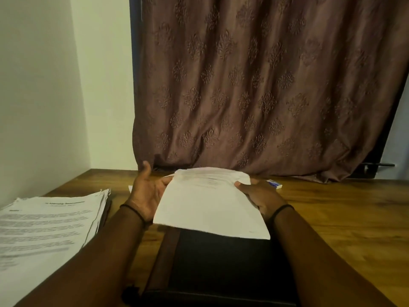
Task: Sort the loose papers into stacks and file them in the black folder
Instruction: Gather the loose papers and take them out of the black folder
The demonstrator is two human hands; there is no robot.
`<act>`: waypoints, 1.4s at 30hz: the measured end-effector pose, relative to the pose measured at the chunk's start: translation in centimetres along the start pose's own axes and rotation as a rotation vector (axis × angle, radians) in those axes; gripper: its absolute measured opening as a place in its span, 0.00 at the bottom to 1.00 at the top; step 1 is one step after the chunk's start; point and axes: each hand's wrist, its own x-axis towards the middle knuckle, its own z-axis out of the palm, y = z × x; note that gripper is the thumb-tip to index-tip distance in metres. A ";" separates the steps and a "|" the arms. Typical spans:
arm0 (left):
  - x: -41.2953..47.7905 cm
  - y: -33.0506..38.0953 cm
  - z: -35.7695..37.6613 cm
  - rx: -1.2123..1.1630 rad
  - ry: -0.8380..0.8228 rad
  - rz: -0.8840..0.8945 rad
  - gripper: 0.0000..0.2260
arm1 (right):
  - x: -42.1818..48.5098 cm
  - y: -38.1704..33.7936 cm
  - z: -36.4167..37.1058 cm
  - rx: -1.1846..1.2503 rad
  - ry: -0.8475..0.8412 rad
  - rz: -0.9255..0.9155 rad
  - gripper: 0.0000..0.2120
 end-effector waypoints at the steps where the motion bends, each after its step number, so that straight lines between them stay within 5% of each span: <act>1: -0.1 0.0 0.2 0.020 0.006 -0.001 0.37 | -0.4 -0.1 0.0 0.043 -0.042 -0.024 0.13; 5: -0.1 -0.2 1.1 0.192 0.051 -0.031 0.14 | 0.1 0.7 1.2 0.166 -0.022 -0.102 0.06; 9: 0.5 -0.3 1.0 0.396 0.111 -0.109 0.14 | 2.0 2.6 1.6 -0.044 0.243 -0.182 0.10; 14: 2.5 -1.0 1.1 0.754 0.236 0.061 0.24 | 2.1 2.1 1.4 -0.371 0.231 -0.082 0.19; 17: 1.9 -1.4 2.5 0.836 0.343 0.177 0.15 | 1.3 1.4 0.7 -0.631 0.257 0.034 0.27; 20: -0.4 -0.1 3.9 0.834 0.349 0.282 0.05 | 0.2 0.0 1.3 -0.664 0.217 0.000 0.17; 26: -6.1 6.5 2.3 0.983 0.491 0.372 0.06 | -3.0 -4.8 5.1 -0.311 0.159 -0.093 0.11; 29: -9.9 9.4 -1.4 1.032 0.596 0.337 0.12 | -5.0 -7.2 9.2 -0.266 0.032 -0.131 0.12; 32: -14.3 11.8 -5.7 1.130 0.721 0.297 0.07 | -7.0 -8.6 14.6 -0.196 -0.101 -0.151 0.11; 38: -21.7 14.0 -13.7 1.278 0.925 0.194 0.14 | -9.6 -8.0 24.7 -0.344 -0.198 -0.248 0.15; 42: -23.8 13.7 -16.1 1.462 0.990 0.051 0.23 | -10.9 -7.4 27.7 -0.581 -0.180 -0.286 0.28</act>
